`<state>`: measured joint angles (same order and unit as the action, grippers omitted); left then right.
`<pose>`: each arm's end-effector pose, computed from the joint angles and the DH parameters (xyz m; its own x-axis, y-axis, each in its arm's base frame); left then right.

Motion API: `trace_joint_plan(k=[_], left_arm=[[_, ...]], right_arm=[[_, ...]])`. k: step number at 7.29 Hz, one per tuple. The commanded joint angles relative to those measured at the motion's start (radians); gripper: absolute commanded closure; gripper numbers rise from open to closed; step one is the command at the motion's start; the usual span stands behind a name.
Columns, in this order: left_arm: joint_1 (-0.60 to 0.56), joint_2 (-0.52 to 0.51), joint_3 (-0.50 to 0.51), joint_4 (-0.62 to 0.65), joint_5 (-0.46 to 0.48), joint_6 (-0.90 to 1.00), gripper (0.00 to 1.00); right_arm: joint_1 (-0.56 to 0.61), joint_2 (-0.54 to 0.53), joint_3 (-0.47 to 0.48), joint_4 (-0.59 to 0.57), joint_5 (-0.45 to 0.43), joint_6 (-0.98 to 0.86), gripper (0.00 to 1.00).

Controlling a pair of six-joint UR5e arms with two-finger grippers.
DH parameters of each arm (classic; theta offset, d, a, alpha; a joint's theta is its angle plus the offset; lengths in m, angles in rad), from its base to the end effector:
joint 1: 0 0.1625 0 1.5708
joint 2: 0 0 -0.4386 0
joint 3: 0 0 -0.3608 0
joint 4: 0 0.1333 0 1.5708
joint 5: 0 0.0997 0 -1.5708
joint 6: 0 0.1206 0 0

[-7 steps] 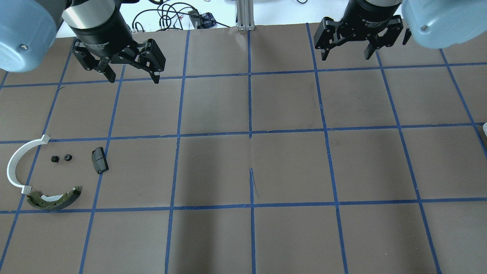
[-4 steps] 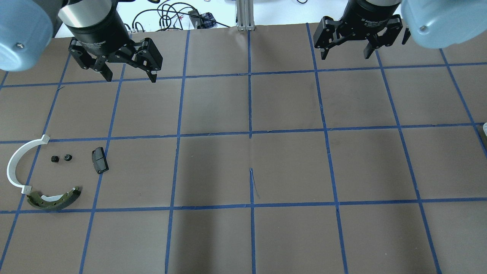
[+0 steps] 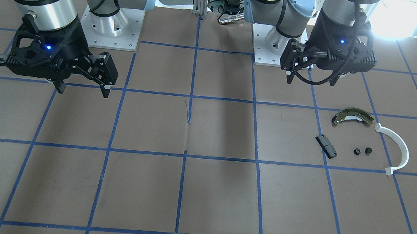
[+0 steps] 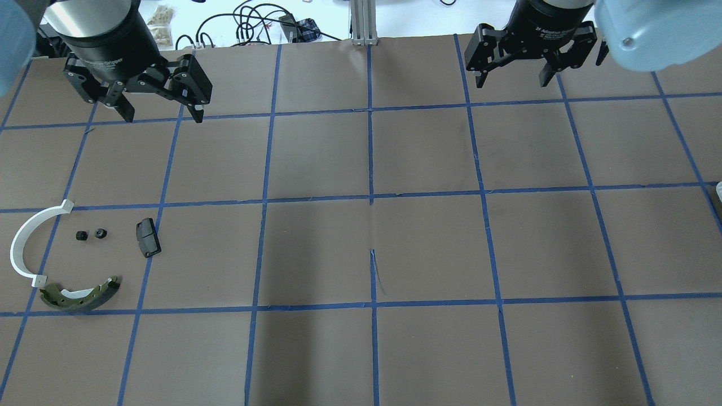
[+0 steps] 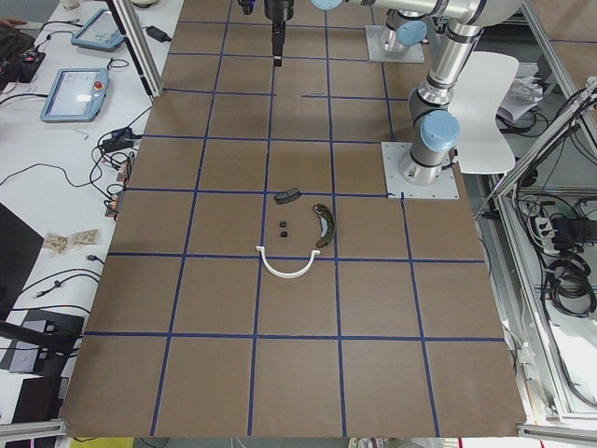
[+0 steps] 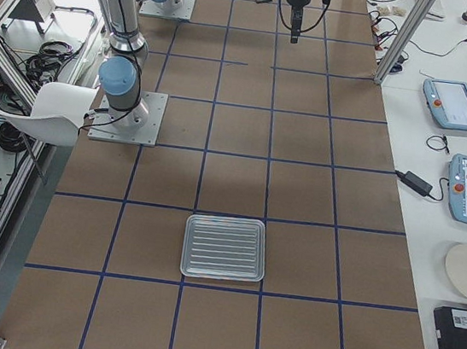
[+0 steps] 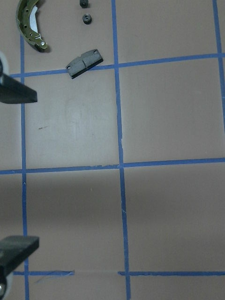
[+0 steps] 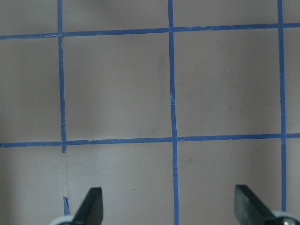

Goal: Place bearing gear from tray to pile

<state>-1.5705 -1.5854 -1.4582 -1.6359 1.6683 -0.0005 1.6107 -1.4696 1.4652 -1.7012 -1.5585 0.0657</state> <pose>-0.1214 -0.4691 0.5197 -0.9952 -0.0040 -0.0973 -0.0008 0.9995 -0.0329 0.1554 -0.5143 0.4943 -0.9995 0.0236 -0.0210 0.0261 0.9907 -0.1333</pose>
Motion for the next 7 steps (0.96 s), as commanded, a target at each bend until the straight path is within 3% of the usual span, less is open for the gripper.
trace_joint_plan(k=[1, 2, 7], left_arm=[[0.007, -0.019, 0.01, -0.001, -0.025, -0.024, 0.0], [0.007, -0.021, 0.012, -0.001, -0.085, -0.041, 0.0], [0.023, -0.028, 0.013, -0.07, -0.12, -0.041, 0.0]], right_arm=[[0.0, 0.0, 0.0, 0.0, 0.0, -0.001, 0.0], [0.0, 0.0, 0.001, 0.0, 0.0, -0.001, 0.0], [0.0, 0.0, 0.0, 0.0, -0.002, -0.001, 0.0]])
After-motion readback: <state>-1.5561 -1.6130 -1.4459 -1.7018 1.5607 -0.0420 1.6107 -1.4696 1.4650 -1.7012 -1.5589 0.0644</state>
